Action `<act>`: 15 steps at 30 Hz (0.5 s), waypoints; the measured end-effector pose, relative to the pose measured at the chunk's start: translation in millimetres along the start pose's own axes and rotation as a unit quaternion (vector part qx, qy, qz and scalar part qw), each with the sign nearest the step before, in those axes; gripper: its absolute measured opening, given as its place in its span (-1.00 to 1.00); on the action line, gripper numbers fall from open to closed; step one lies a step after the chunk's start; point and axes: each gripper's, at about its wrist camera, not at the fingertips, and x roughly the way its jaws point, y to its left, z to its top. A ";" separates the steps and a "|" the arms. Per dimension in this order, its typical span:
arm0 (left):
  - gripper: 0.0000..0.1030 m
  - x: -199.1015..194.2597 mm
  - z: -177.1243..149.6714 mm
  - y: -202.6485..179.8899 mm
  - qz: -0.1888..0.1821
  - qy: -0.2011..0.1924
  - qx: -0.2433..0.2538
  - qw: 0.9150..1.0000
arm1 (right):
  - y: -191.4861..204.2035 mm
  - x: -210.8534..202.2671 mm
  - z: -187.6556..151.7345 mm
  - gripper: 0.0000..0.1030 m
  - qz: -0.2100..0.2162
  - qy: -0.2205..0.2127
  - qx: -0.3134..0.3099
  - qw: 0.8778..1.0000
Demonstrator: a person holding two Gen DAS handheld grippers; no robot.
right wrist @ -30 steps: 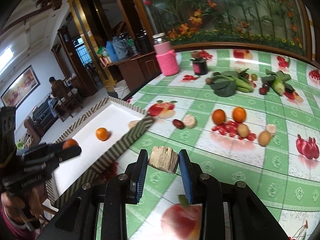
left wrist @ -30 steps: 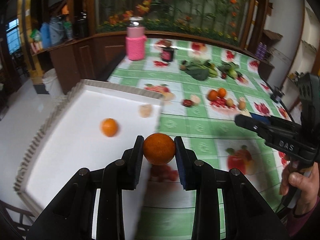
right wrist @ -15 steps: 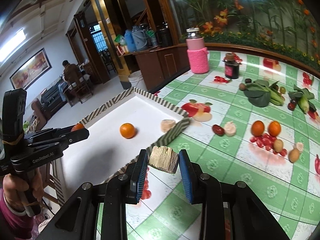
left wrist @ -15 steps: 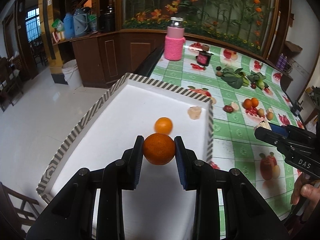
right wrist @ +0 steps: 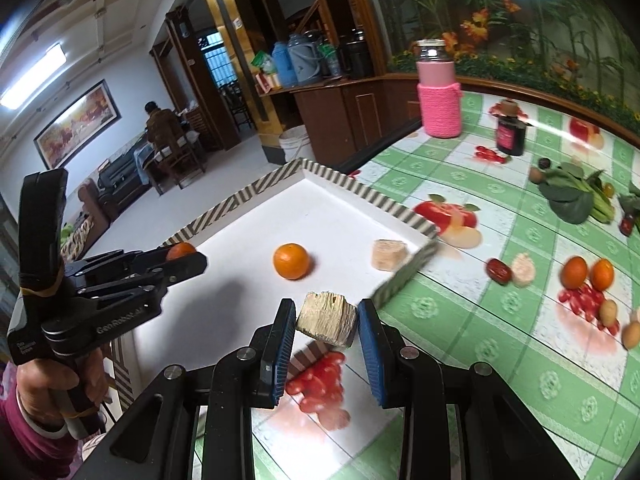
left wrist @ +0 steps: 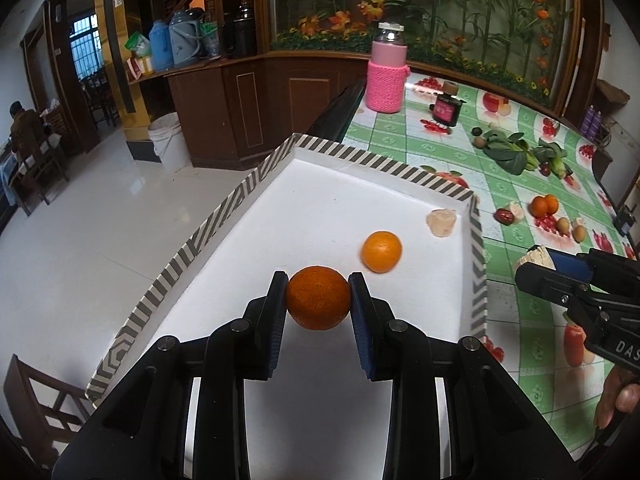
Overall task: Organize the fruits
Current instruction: 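Carry the orange and chunk into the white tray and release both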
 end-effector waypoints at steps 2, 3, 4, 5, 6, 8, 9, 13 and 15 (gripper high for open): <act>-0.42 2.8 0.7 1.7 0.004 0.002 -0.001 1.000 | 4.3 6.4 2.8 -0.40 0.004 0.004 -0.006 1.000; -0.42 4.2 1.6 2.4 0.005 0.003 -0.001 1.000 | 6.7 9.5 3.9 -0.40 0.006 0.007 -0.010 1.000; -0.42 5.3 2.7 3.0 0.006 0.003 -0.001 1.000 | 9.4 13.3 5.5 -0.40 0.008 0.009 -0.014 1.000; -0.42 5.9 3.1 3.3 0.007 0.003 -0.001 1.000 | 11.3 15.8 6.8 -0.40 0.009 0.011 -0.016 1.000; -0.42 7.2 4.2 4.0 0.011 0.002 0.000 1.000 | 13.9 19.8 8.3 -0.40 0.012 0.014 -0.020 1.000; -0.42 9.7 5.3 5.7 0.014 0.003 0.000 1.000 | 16.7 24.7 10.4 -0.40 0.015 0.019 -0.025 0.999; -0.42 10.8 5.6 6.7 0.014 0.004 -0.001 1.000 | 17.9 27.5 11.4 -0.40 0.016 0.021 -0.028 0.999; -0.42 14.7 7.5 9.9 0.017 0.008 -0.004 1.000 | 23.0 40.1 15.4 -0.40 0.021 0.033 -0.041 0.998; -0.42 16.5 8.6 11.4 0.019 0.009 -0.005 1.000 | 25.5 46.8 16.8 -0.40 0.024 0.039 -0.047 0.998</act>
